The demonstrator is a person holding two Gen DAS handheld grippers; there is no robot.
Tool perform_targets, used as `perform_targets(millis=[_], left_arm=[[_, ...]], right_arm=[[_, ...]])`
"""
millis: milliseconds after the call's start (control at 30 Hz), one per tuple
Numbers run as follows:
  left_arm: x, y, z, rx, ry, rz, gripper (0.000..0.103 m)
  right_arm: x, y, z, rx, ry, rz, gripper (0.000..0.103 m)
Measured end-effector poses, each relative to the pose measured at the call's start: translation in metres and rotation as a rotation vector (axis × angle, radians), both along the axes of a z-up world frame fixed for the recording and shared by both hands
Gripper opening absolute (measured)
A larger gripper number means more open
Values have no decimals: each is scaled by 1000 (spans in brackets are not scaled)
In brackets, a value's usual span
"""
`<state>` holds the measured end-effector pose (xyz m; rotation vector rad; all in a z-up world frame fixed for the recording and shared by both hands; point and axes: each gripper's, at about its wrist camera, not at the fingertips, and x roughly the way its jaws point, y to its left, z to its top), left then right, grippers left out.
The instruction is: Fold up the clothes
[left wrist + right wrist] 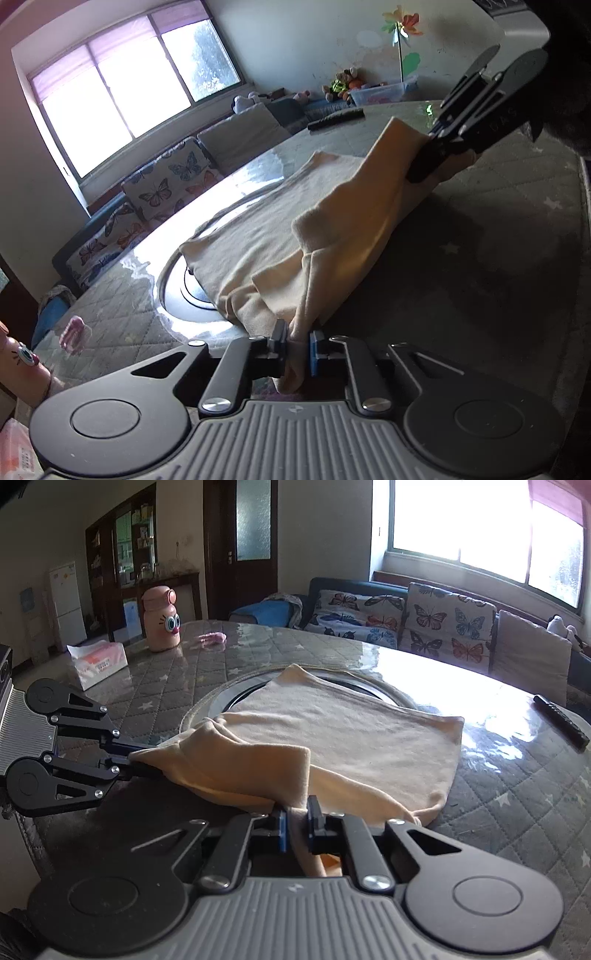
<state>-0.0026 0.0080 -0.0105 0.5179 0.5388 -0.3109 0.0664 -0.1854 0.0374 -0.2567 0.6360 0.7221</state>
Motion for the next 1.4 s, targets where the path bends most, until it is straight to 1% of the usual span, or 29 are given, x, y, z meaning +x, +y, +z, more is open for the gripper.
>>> perform_targets(millis=[200, 367, 467, 600, 667, 733, 867, 933, 1067, 1200, 1267, 1300, 1367, 1400], left_arm=[[-25, 1, 28, -49, -23, -26, 11], [-65, 5, 53, -92, -9, -42, 11], [-93, 5, 66, -119, 14, -53, 11], [-114, -1, 72, -109, 31, -72, 11], [-112, -4, 74, -103, 27, -74, 11], [-101, -4, 76, -117, 25, -62, 11], [-68, -1, 78, -142, 15, -28, 11], [-47, 1, 78, -153, 19, -8, 11], [4, 4, 71, -170, 44, 35, 11], [56, 3, 52, -164, 96, 68, 11], [78, 3, 36, -165, 140, 99, 12], [86, 4, 27, -166, 161, 115, 13], [100, 5, 13, -169, 194, 142, 15], [103, 6, 9, -173, 202, 151, 17]], right_arm=[[-27, -11, 16, 39, -40, -10, 9], [-57, -20, 30, 51, -43, 12, 9], [-75, -25, 37, 51, -39, 28, 9], [-100, -31, 45, 51, -32, 50, 9], [-112, -34, 49, 51, -29, 61, 9], [-120, -36, 52, 52, -27, 66, 9], [-89, -35, 56, 62, -22, 42, 9], [-67, -30, 56, 54, -19, 32, 9], [-13, -18, 47, 24, 3, -1, 9], [32, -12, 28, 12, 43, -58, 9], [42, -13, 15, 19, 60, -91, 11], [47, -14, 8, 22, 69, -108, 17], [57, -16, -5, 29, 86, -141, 21], [62, -16, -12, 33, 95, -158, 25]])
